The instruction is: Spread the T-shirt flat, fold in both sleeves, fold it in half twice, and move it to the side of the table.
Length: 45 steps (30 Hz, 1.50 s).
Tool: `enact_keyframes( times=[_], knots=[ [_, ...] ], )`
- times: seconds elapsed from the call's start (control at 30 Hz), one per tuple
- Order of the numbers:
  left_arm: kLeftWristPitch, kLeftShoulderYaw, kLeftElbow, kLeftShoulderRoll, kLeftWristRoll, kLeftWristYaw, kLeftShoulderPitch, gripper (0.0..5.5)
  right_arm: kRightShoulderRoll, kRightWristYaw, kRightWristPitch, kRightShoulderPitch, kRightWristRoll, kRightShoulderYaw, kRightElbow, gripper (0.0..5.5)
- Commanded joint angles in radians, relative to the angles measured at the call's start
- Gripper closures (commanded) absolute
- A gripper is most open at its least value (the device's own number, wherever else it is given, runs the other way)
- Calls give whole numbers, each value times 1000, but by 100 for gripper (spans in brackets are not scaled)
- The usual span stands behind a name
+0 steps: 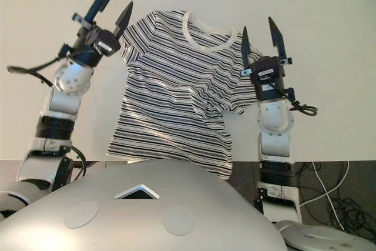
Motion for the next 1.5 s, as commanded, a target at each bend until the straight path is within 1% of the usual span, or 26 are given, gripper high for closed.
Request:
enact_keyframes(
  times=[0.03, 0.13, 0.2, 0.3, 0.43, 0.5, 0.6, 0.77, 0.9, 1.03, 1.17, 1.3, 1.37, 1.5],
  knots=[
    [-14, -181, 288, 46, 259, 74, -273, 361, -148, 96, 42, -43, -102, 39, 101, 316],
    [-54, -335, 484, 49, 403, 129, -389, 361, -232, 172, 70, -63, -153, 87, 171, 316],
    [-90, -427, 588, 53, 469, 174, -407, 361, -271, 218, 70, -86, -180, 128, 201, 316],
    [-124, -523, 699, 64, 530, 249, -406, 361, -297, 241, 61, -155, -213, 175, 262, 316],
    [-112, -604, 807, 77, 557, 341, -390, 361, -281, 209, 34, -305, -264, 239, 382, 316],
    [-93, -626, 845, 87, 554, 380, -376, 361, -264, 182, 14, -379, -289, 272, 455, 316],
    [-61, -633, 862, 135, 535, 438, -351, 361, -240, 139, -28, -479, -326, 327, 567, 316],
    [-52, -571, 810, 224, 444, 481, -308, 361, -197, 87, -108, -595, -360, 406, 716, 316],
    [-58, -514, 729, 268, 359, 447, -260, 361, -151, 51, -151, -685, -396, 466, 860, 316],
    [-51, -491, 661, 279, 316, 401, -210, 361, -82, -7, -155, -798, -427, 515, 1026, 316],
    [-39, -463, 615, 279, 275, 373, -182, 361, -14, -123, -102, -925, -495, 581, 1206, 316],
    [-24, -426, 580, 283, 241, 375, -156, 361, -11, -198, -63, -995, -534, 624, 1305, 316],
    [-24, -378, 545, 286, 197, 406, -141, 361, -19, -213, -70, -1009, -524, 622, 1322, 316],
    [-39, -213, 461, 280, 54, 481, -122, 361, -53, -221, -165, -990, -471, 587, 1291, 316]
  ],
)
